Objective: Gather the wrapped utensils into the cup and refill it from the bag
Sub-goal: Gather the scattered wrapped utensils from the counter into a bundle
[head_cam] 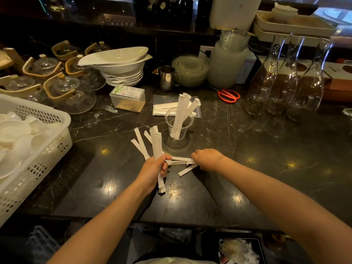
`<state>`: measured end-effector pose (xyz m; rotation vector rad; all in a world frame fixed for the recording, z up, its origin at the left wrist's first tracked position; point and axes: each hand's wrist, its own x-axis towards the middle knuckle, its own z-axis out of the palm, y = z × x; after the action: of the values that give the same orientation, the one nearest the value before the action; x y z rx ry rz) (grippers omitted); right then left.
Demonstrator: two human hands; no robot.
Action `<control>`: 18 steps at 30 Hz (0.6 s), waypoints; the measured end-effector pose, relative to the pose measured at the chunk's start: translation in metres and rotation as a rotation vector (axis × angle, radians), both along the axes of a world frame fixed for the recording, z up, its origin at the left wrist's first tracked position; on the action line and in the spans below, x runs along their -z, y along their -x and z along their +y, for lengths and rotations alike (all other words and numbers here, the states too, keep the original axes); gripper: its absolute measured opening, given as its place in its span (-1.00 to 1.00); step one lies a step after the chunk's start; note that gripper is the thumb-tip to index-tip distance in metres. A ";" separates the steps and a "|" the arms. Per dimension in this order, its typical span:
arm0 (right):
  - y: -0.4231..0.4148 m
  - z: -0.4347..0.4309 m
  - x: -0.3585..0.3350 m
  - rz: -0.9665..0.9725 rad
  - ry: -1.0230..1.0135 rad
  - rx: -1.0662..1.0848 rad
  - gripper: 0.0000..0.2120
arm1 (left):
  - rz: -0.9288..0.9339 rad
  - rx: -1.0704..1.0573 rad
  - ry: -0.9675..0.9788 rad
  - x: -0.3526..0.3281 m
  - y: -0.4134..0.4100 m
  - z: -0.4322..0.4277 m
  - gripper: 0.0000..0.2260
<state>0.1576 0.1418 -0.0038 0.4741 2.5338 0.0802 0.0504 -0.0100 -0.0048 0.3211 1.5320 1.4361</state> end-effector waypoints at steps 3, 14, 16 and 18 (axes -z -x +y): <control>-0.003 -0.004 -0.001 -0.024 -0.038 -0.055 -0.72 | 0.009 -0.001 0.002 -0.001 0.001 -0.001 -0.80; -0.012 -0.007 -0.008 -0.121 0.030 -0.130 -0.72 | 0.025 -0.017 -0.012 -0.002 0.008 -0.004 -0.80; -0.013 -0.006 -0.013 -0.118 0.078 -0.104 -0.72 | 0.019 -0.025 -0.016 -0.001 0.011 -0.004 -0.80; -0.013 -0.004 -0.018 -0.106 0.116 -0.089 -0.72 | 0.011 -0.025 -0.024 0.000 0.013 -0.004 -0.80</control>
<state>0.1702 0.1375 0.0144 0.3038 2.4385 -0.0078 0.0370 -0.0140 -0.0043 0.3262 1.5338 1.4751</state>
